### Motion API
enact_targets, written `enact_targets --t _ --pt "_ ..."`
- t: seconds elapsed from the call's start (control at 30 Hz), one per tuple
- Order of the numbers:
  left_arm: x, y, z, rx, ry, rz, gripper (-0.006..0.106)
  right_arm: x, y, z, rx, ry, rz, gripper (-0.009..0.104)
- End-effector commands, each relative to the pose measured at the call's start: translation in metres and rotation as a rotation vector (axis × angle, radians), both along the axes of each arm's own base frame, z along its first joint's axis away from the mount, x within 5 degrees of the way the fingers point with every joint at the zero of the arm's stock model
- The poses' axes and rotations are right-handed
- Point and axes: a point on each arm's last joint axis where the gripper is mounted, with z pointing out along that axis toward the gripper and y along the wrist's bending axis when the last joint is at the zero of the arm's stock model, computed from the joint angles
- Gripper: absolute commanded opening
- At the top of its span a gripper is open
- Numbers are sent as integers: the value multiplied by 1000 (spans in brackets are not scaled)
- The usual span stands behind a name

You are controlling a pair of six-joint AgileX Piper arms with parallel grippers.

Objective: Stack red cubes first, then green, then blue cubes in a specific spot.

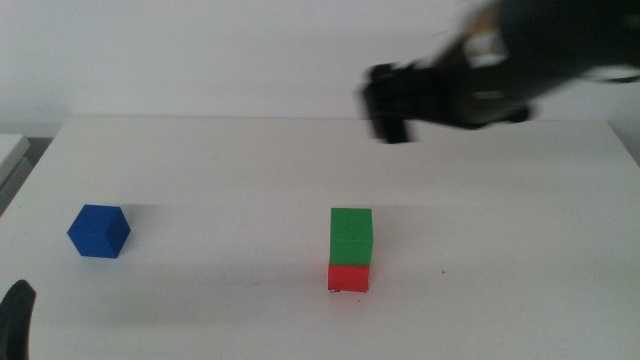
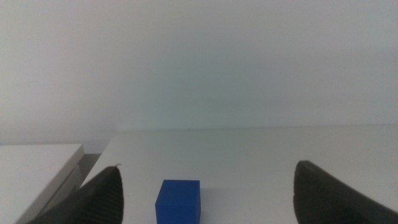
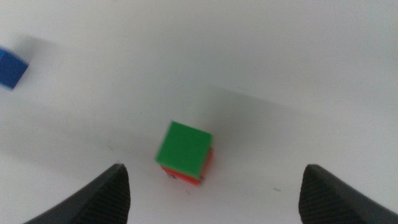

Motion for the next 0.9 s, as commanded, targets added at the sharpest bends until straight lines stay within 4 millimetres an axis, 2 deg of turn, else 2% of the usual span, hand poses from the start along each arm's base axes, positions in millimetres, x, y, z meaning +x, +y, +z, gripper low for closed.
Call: enact_targets --t 0.0,0.07,0.27,0.37,0.47,0.6,0.87 --pt "0 0 1 -2 -16 3 94 -28 -28 18 -42 -66 97 82" --pt "0 0 1 -2 -16 3 94 -54 -56 26 -46 -109 158 82" --pt "0 0 1 -2 -16 3 94 -135 -113 32 62 -182 430 82" --pt "0 0 1 -2 -16 3 94 -158 -136 33 111 -225 436 82" --pt "0 0 1 -2 -16 3 94 -175 -153 36 145 -271 438 82" --pt "0 0 1 -2 -16 3 94 -191 -166 40 188 -307 472 82" --pt "0 0 1 -2 -16 3 94 -194 -167 41 208 -324 474 82"
